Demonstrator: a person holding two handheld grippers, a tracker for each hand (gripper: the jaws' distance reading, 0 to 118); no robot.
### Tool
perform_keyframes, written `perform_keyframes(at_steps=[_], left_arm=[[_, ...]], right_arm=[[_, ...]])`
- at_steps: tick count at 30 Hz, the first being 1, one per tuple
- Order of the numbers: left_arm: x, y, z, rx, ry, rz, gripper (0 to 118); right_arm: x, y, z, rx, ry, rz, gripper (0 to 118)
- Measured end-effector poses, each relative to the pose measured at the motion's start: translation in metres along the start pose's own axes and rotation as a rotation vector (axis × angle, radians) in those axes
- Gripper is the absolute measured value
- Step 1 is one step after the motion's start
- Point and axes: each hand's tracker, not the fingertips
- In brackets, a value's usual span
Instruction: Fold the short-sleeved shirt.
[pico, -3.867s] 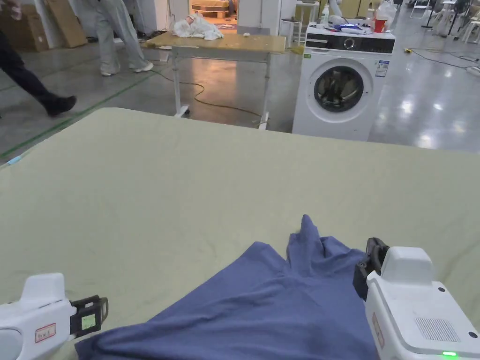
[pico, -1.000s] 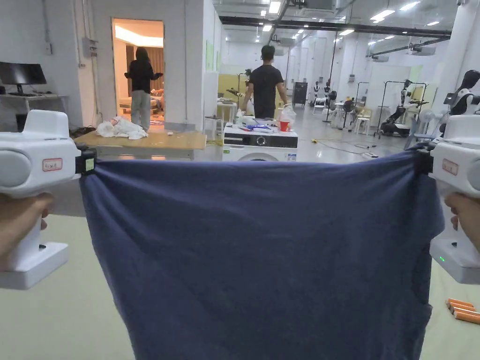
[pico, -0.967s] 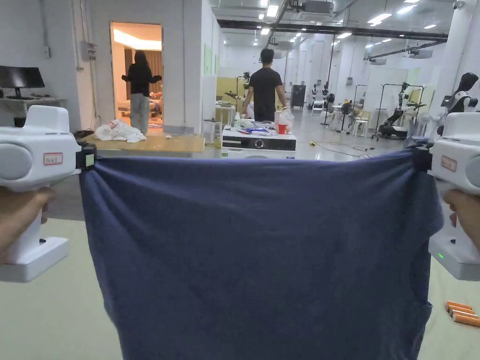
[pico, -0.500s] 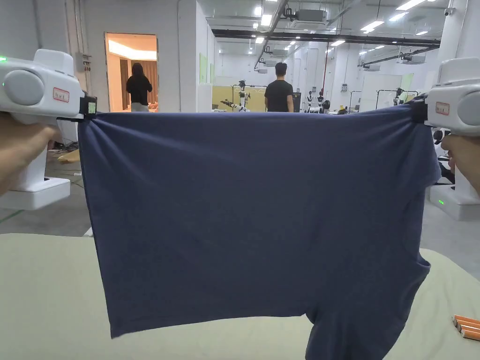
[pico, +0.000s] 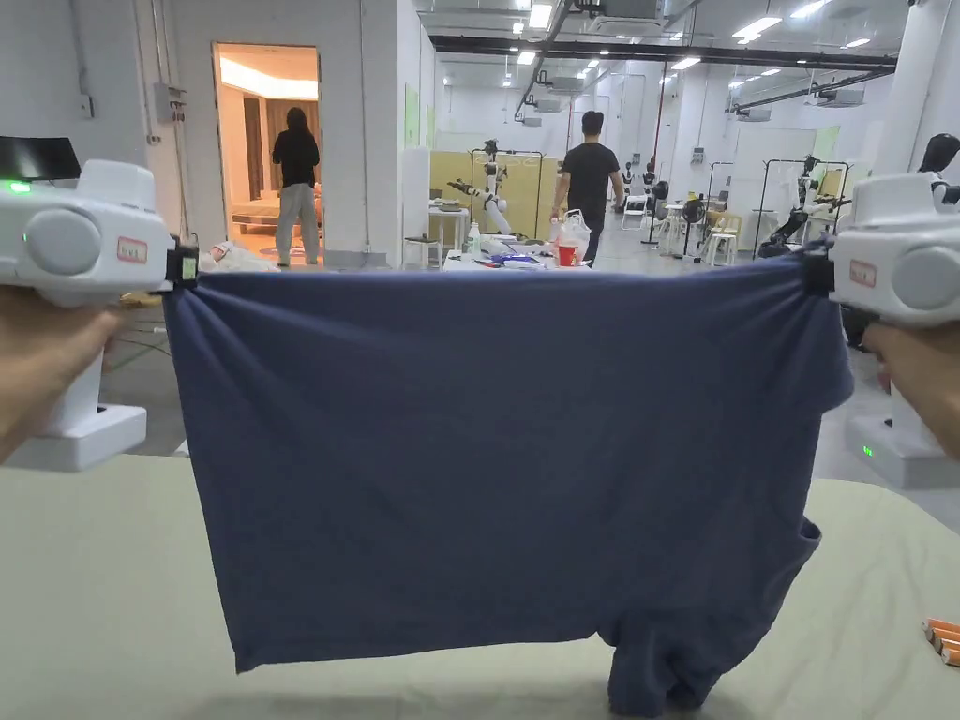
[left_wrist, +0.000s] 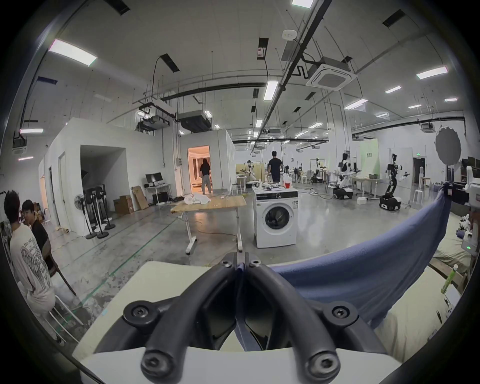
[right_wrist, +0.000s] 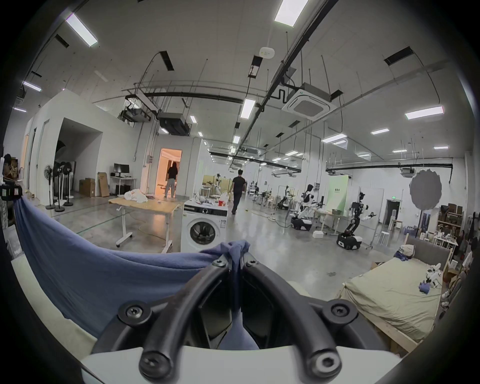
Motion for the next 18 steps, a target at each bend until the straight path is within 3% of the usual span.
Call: perform_keyframes(at_steps=[6,18], left_arm=[[0.001,-0.070,0.017,-0.062,-0.031,0.007,0],[-0.007,-0.151,0.142,-0.080,-0.098,0.076,0]], right_arm=[[-0.009,-0.063,0.030,-0.063,0.016,0.018,3],[0.004,-0.144,0.164,-0.053,0.032,0.025,3]])
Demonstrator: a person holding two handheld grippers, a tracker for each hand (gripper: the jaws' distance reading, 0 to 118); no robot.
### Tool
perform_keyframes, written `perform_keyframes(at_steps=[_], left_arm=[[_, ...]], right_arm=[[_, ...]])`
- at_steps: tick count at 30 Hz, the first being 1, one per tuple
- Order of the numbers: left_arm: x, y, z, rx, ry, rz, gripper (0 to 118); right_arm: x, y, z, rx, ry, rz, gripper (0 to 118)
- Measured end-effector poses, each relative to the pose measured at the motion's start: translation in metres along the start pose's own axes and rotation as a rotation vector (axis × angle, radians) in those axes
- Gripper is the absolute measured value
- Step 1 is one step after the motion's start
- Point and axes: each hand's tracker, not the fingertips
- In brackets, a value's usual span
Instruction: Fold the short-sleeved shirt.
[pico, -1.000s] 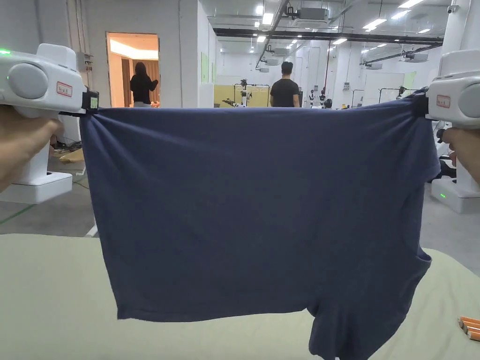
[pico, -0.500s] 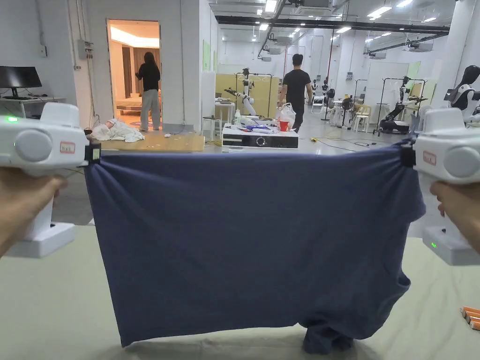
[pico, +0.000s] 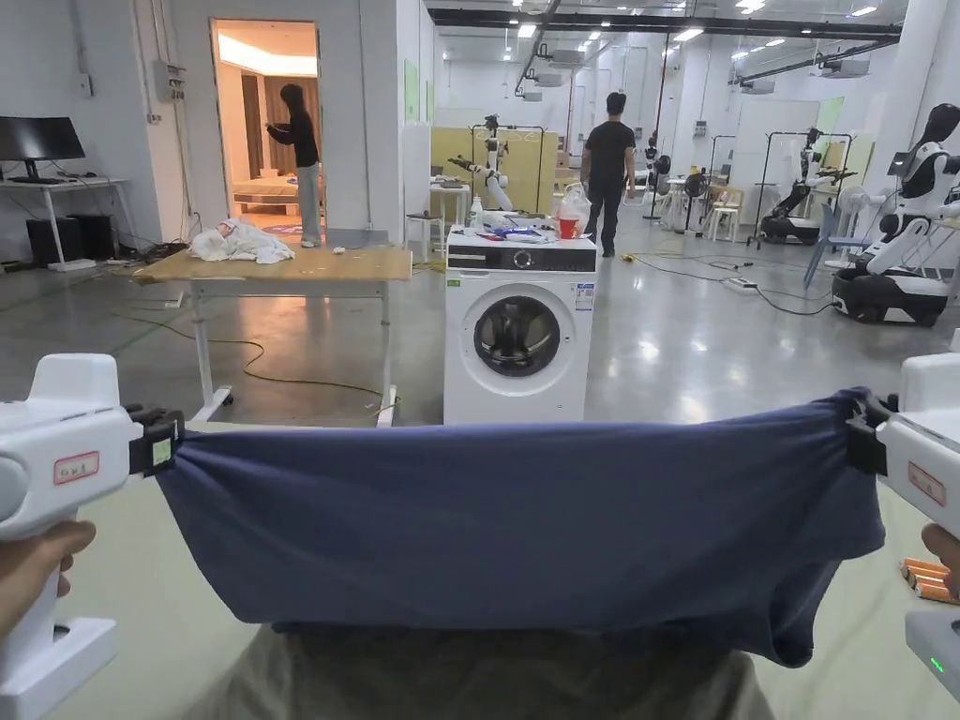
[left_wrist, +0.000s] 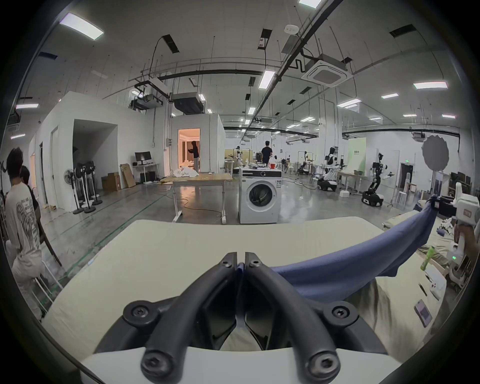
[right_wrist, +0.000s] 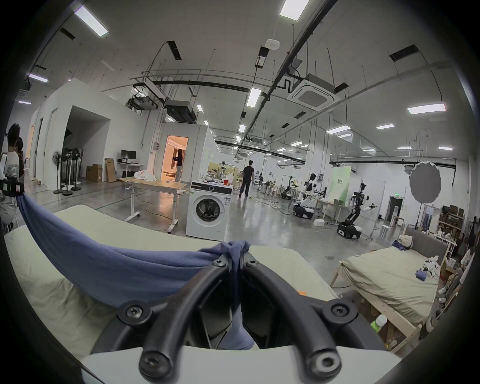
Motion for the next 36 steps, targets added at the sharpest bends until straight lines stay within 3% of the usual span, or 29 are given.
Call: perform_keyframes(at_steps=[3,8,14,20,30,32,36], left_arm=[[0.000,-0.025,0.033,-0.008,-0.017,0.061,0],[0.008,-0.065,0.075,-0.040,-0.008,0.018,0],[0.000,-0.118,0.116,-0.093,-0.021,0.084,0],[-0.006,-0.170,0.150,-0.216,-0.052,0.112,0],[-0.009,-0.248,0.135,-0.485,-0.032,0.064,0],[-0.011,-0.267,0.126,-0.558,-0.044,0.054,0],[-0.018,-0.297,0.113,-0.644,-0.020,0.041,0]], right_arm=[[0.002,-0.024,0.034,-0.023,0.012,-0.028,3],[0.001,-0.062,0.078,-0.110,0.040,-0.020,3],[0.000,-0.106,0.131,-0.180,0.065,-0.014,3],[0.006,-0.153,0.175,-0.297,0.086,-0.041,3],[-0.004,-0.246,0.194,-0.680,0.139,0.051,3],[-0.010,-0.268,0.193,-0.727,0.129,0.080,3],[-0.016,-0.295,0.190,-0.764,0.131,0.065,4]])
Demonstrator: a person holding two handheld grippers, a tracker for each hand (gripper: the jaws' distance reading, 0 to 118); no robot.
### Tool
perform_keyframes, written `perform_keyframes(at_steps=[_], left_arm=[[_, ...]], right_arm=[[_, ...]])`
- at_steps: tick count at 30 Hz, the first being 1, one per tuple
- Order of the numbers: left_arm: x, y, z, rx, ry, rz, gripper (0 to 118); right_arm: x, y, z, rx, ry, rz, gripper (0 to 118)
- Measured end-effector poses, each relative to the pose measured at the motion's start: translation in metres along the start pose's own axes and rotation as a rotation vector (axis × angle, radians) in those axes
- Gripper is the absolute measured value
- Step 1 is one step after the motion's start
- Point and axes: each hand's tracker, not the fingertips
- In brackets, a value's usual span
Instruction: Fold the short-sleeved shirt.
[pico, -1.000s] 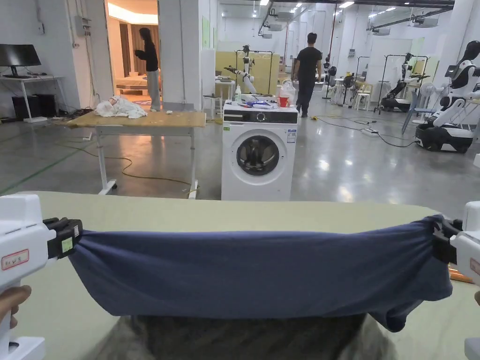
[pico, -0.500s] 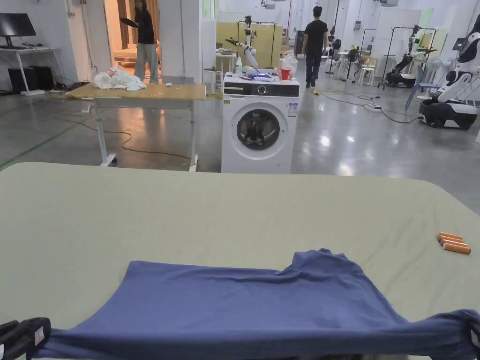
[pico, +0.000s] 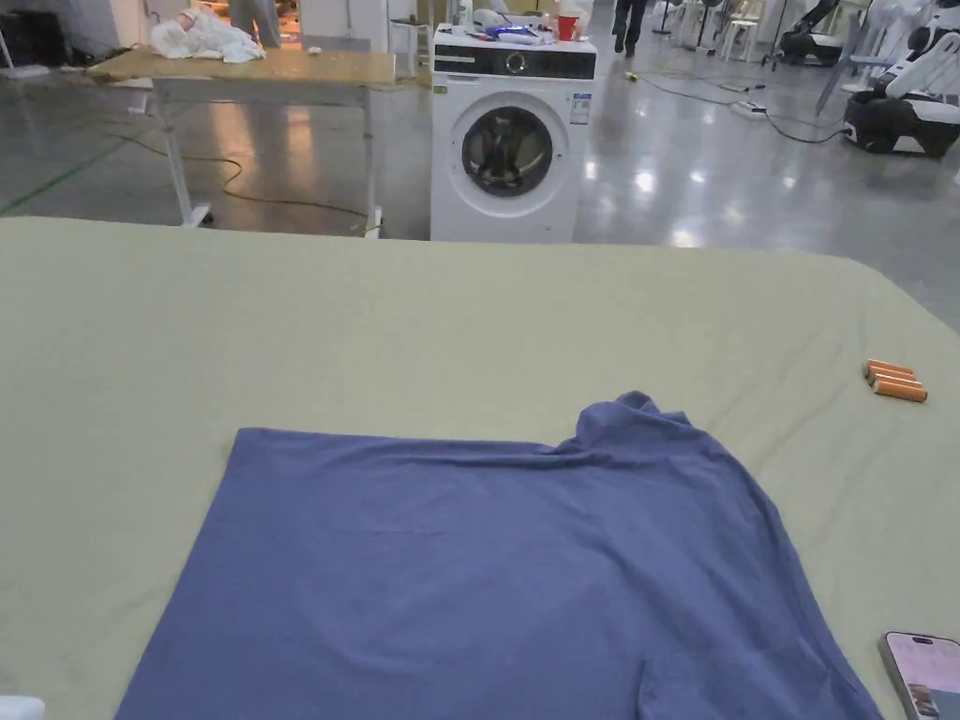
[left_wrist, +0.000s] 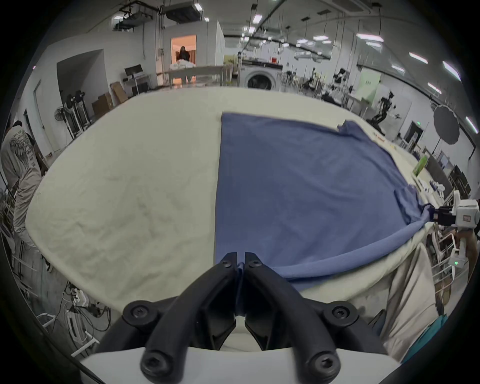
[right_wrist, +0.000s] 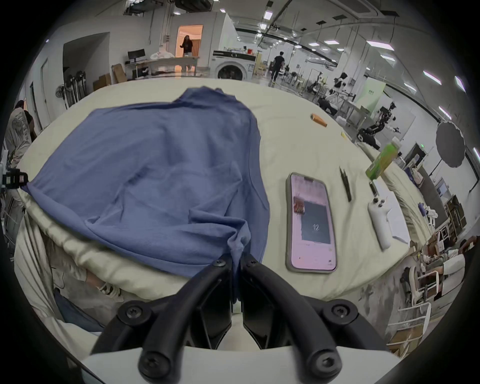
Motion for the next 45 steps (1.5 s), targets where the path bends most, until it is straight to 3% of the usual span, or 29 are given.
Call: perform_keyframes(at_steps=[3,4,6,8,9,12,13,15,19,23,27,31,33,34,37,41,45], left_arm=[[0.024,-0.025,-0.002,-0.030,0.007,-0.003,0],[0.024,-0.028,-0.005,-0.026,0.007,0.000,0],[0.033,-0.033,-0.004,-0.023,0.015,0.006,0],[0.036,-0.034,-0.004,-0.010,0.023,0.021,1],[0.036,-0.035,-0.004,-0.009,0.028,0.022,4],[0.043,-0.029,0.002,0.003,0.031,0.001,27],[0.050,-0.025,0.009,0.014,0.037,-0.009,39],[0.057,-0.016,0.015,0.082,0.034,-0.029,53],[0.066,0.012,0.016,0.223,0.003,-0.039,53],[0.088,0.047,0.017,0.342,0.009,-0.071,50],[0.101,0.073,0.016,0.493,0.002,-0.095,41],[0.124,0.089,0.023,0.632,0.041,-0.128,21],[0.130,0.093,0.025,0.692,0.072,-0.152,12],[0.133,0.094,0.027,0.722,0.083,-0.161,2],[0.139,0.095,0.034,0.792,0.119,-0.153,0],[0.140,0.098,0.043,0.820,0.123,-0.143,0],[0.120,0.096,0.047,0.739,0.105,-0.151,0]], right_arm=[[-0.001,-0.004,-0.010,-0.024,-0.013,0.017,12],[-0.001,-0.006,-0.011,-0.037,-0.033,0.025,22],[-0.002,-0.009,-0.014,-0.049,-0.064,0.041,27],[-0.002,-0.010,-0.010,-0.056,-0.104,0.039,43],[-0.001,-0.010,-0.006,-0.051,-0.110,0.031,48],[0.000,-0.002,0.013,-0.004,-0.130,-0.011,56],[-0.002,0.003,0.021,0.035,-0.135,-0.017,58],[-0.006,0.016,0.035,0.105,-0.132,-0.038,59],[-0.025,0.052,0.049,0.308,-0.091,-0.089,59],[-0.050,0.089,0.046,0.412,-0.064,-0.130,59],[-0.072,0.118,0.041,0.566,-0.037,-0.170,53],[-0.093,0.139,0.040,0.713,-0.048,-0.192,18],[-0.101,0.144,0.041,0.786,-0.069,-0.202,12],[-0.104,0.146,0.042,0.818,-0.076,-0.203,4],[-0.109,0.150,0.044,0.891,-0.059,-0.233,3],[-0.112,0.156,0.049,0.913,-0.076,-0.211,0],[-0.111,0.159,0.048,0.902,-0.064,-0.179,0]])
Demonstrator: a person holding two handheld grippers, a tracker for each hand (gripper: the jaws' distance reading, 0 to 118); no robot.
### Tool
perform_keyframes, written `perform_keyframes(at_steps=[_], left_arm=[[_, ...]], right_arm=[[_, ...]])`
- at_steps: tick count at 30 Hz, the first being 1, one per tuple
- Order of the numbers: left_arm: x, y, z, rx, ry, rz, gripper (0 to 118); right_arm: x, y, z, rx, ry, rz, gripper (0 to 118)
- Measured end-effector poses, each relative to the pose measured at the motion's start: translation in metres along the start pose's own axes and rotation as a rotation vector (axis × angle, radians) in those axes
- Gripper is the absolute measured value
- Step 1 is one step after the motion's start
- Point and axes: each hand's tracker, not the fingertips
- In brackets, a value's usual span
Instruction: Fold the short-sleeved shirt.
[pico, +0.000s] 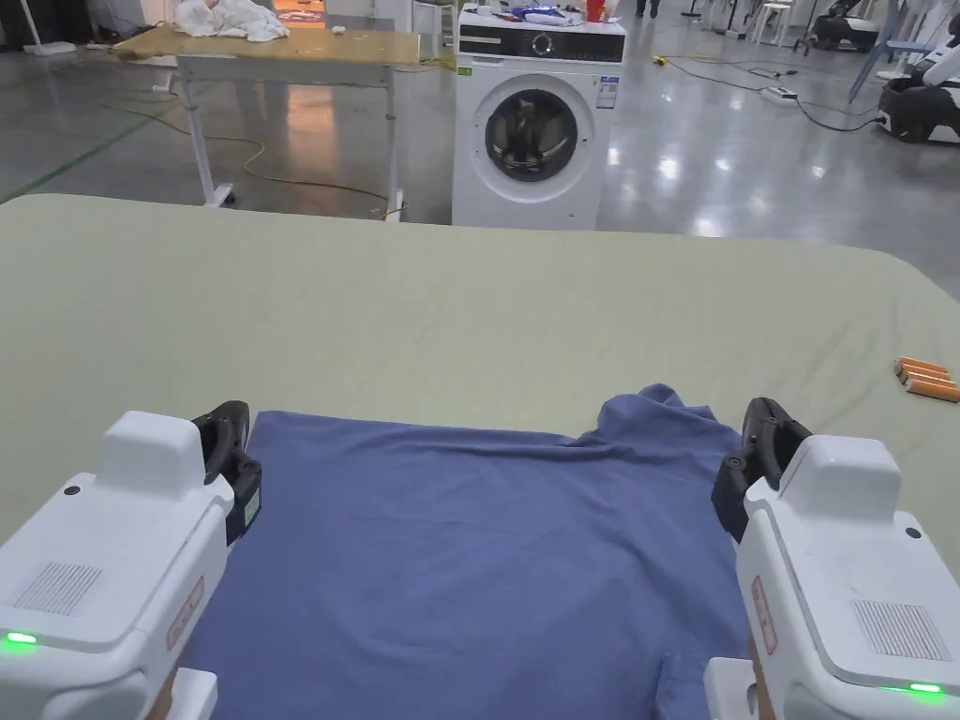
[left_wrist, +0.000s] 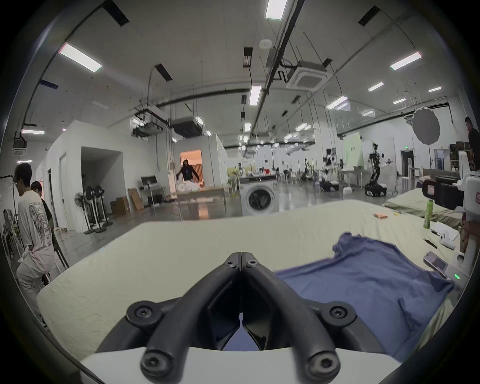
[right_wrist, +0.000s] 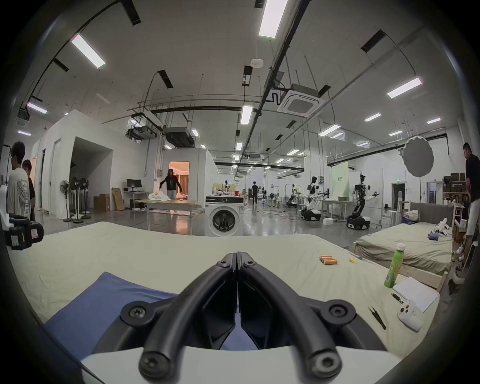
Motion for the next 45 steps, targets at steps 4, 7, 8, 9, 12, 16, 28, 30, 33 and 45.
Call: perform_keyframes(at_steps=[4,7,8,9,12,16,28,30,33,45], left_arm=[[-0.034,-0.016,0.012,-0.194,-0.058,0.011,0],[-0.057,-0.036,0.027,-0.334,-0.079,0.048,0],[-0.061,-0.040,0.032,-0.396,-0.075,0.055,0],[-0.065,-0.047,0.035,-0.455,-0.084,0.058,0],[-0.079,-0.072,0.044,-0.603,-0.081,0.081,0],[-0.087,-0.102,0.044,-0.795,-0.053,0.185,27],[-0.057,-0.125,0.041,-0.986,-0.046,0.217,52],[-0.047,-0.124,0.039,-0.997,-0.037,0.149,47],[-0.037,-0.122,0.041,-0.986,-0.056,0.108,30],[-0.051,-0.115,0.044,-0.935,-0.102,0.165,1]], right_arm=[[0.006,-0.006,0.000,-0.039,0.020,0.017,0],[0.007,-0.013,0.001,-0.075,0.027,0.023,0],[0.007,-0.016,0.002,-0.084,0.029,0.025,0],[0.008,-0.019,0.002,-0.098,0.031,0.026,0],[0.007,-0.028,0.002,-0.135,0.039,0.026,0],[0.006,-0.038,0.002,-0.176,0.050,0.030,0],[0.009,-0.053,0.004,-0.250,0.051,0.055,0],[0.010,-0.055,0.005,-0.258,0.053,0.055,0],[0.014,-0.057,0.009,-0.266,0.054,0.059,0],[0.103,-0.061,0.031,-0.646,0.041,0.089,57]])
